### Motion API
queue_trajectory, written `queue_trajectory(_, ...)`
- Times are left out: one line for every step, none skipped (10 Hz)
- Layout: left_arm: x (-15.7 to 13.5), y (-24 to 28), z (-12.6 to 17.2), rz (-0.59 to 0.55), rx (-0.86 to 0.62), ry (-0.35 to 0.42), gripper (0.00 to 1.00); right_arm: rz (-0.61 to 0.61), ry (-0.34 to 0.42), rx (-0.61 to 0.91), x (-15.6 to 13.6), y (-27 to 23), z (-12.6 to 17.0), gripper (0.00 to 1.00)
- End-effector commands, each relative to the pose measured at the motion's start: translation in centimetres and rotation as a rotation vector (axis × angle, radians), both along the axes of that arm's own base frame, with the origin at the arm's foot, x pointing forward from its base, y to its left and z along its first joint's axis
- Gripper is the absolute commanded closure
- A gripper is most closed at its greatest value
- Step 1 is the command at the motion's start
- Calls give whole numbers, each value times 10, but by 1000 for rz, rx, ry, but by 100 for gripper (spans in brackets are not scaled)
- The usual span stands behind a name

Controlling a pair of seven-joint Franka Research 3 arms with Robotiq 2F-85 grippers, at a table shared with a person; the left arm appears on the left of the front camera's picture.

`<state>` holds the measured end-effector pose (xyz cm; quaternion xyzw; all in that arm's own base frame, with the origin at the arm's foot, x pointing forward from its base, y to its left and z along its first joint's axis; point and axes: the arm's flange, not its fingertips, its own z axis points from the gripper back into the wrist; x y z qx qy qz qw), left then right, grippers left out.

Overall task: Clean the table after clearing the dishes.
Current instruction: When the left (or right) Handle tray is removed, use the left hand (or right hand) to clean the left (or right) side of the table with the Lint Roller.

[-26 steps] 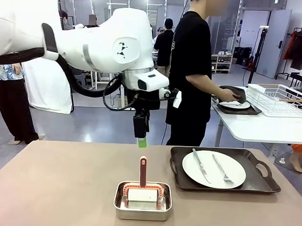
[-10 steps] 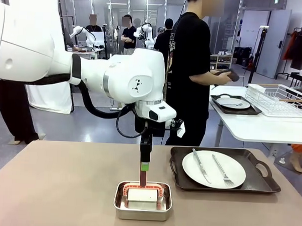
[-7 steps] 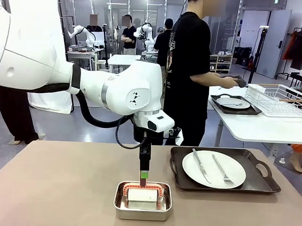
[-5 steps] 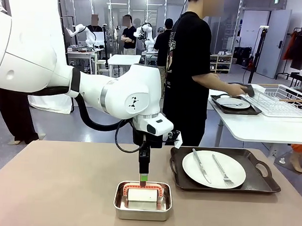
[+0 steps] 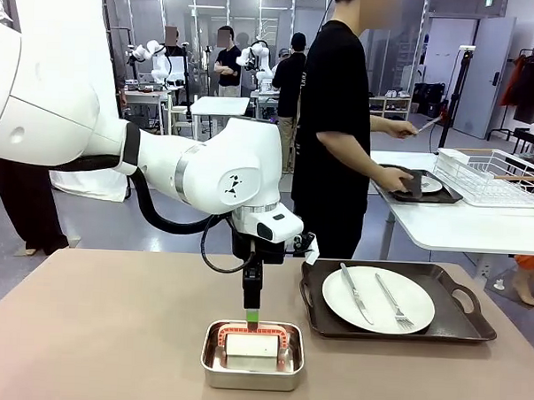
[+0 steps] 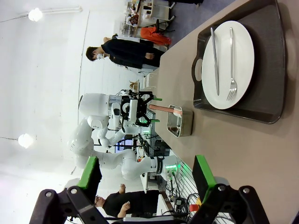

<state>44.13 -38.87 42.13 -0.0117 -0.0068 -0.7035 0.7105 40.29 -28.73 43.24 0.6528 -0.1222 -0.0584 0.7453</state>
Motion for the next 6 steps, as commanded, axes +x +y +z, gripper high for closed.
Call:
queue_trajectory(-6,5,-3,14,5,-40,4,0,-7,0,-2,0,4,0)
queue_trajectory(-6,5,-2,15,3,-42,7,0,-7,0,-2,0,4,0)
queue_trajectory(-5,6,-1,18,1,-48,21,0,-7,0,-2,0,4,0)
queue_trajectory(-4,7,1,33,3,-52,25,0,-7,0,-2,0,4,0)
queue_trajectory(-4,7,2,32,3,-52,40,0,-7,0,-2,0,4,0)
queue_trajectory(-4,6,2,29,2,-51,45,0,-7,0,-2,0,4,0)
